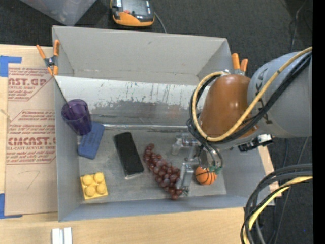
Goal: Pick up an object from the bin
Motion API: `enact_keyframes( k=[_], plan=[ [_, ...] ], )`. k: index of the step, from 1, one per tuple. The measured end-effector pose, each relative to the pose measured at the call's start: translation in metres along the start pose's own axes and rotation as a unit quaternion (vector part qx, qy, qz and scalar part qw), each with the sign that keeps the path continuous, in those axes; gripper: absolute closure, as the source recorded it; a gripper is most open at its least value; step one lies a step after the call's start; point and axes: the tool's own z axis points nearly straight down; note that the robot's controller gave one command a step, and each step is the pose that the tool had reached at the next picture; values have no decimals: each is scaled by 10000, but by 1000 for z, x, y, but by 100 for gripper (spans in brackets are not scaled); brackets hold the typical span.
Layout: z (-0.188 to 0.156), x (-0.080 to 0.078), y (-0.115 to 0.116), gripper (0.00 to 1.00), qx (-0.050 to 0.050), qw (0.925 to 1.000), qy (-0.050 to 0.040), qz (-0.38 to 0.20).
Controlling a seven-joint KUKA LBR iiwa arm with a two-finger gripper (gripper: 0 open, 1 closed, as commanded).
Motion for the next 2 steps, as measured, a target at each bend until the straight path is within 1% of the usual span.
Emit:
enact_keyframes(
  k=[1, 2],
  plan=[
    [18, 11, 44, 0, -17, 9999, -59, 83],
    [74, 1, 22, 100, 9, 9996, -37, 287]
  ],
)
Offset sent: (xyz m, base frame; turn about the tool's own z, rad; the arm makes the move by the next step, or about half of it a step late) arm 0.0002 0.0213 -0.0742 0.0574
